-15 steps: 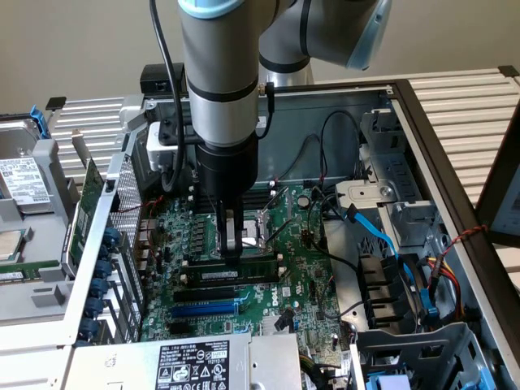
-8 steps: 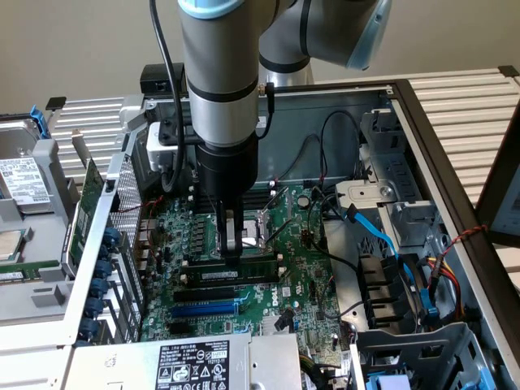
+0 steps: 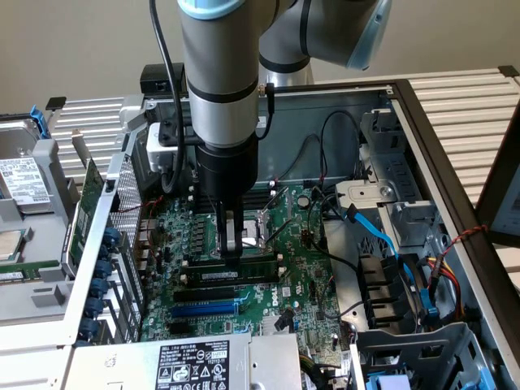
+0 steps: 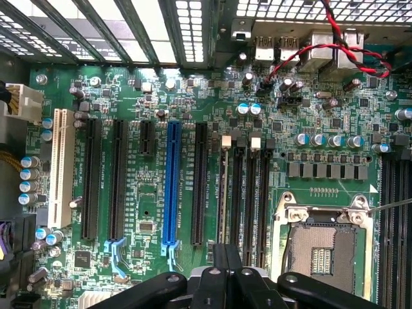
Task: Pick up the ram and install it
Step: 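Press down the ram until it locks into place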
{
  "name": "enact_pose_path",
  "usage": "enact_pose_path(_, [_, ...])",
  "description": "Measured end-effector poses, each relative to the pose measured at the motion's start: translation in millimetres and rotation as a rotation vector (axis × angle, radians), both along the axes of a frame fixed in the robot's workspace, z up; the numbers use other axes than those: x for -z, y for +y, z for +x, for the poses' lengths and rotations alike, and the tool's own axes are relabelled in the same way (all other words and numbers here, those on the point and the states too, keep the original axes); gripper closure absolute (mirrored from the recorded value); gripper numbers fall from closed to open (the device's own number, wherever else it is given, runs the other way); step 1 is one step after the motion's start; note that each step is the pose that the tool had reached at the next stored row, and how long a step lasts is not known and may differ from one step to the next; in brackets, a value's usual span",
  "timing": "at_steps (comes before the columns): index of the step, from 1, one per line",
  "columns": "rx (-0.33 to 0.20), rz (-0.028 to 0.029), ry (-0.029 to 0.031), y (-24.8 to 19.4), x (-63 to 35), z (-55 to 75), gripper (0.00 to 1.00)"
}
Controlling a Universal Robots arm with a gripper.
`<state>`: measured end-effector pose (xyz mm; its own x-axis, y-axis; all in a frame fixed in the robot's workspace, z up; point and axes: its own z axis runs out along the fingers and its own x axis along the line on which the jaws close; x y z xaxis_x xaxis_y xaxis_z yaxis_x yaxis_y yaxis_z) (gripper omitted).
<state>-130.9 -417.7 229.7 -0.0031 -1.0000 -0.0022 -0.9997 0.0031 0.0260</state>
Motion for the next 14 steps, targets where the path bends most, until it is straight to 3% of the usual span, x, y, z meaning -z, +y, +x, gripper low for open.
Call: enact_pose_path(14, [0.0,-0.0001,0.0,-0.3,1.1,0.0,0.89])
